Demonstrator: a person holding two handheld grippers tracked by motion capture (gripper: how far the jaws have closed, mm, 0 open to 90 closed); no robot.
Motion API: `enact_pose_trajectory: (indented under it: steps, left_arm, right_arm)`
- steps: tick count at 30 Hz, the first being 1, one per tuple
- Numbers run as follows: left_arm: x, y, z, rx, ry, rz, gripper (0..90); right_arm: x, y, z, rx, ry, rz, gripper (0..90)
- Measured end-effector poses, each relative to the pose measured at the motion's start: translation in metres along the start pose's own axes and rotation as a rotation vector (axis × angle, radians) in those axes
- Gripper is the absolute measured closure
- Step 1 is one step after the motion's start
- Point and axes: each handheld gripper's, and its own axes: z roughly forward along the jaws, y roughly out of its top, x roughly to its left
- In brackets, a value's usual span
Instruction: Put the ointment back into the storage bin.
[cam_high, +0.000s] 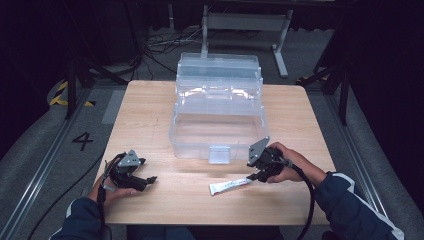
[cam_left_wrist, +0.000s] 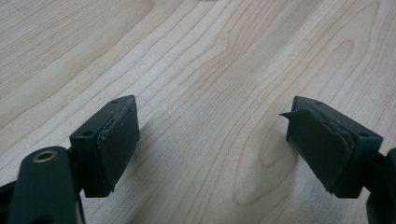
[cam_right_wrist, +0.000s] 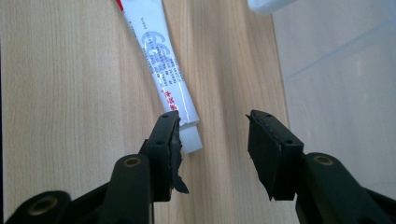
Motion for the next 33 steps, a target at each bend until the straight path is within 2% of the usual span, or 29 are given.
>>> enact_pose_trajectory:
  steps: [16,24,26,29,33]
  left_arm:
    - [0.001,0.000,-0.001,0.001,-0.006,0.007,17.8]
    - [0.001,0.000,-0.001,0.001,-0.005,0.007,17.8]
    - [0.001,0.000,-0.001,0.001,-0.005,0.007,17.9]
    - [0.001,-0.001,-0.001,0.002,-0.003,0.009,17.9]
    - [0.001,-0.001,-0.001,0.002,-0.002,0.010,17.9]
  right_arm:
    - [0.007,0.021,0.020,0.109,0.078,-0.066,54.1]
    - [0.008,0.030,0.029,0.149,0.099,-0.102,53.9]
    - [0.009,0.031,0.032,0.153,0.098,-0.109,55.4]
    - [0.010,0.033,0.035,0.170,0.121,-0.124,57.9]
    - [0.010,0.034,0.038,0.191,0.121,-0.123,57.8]
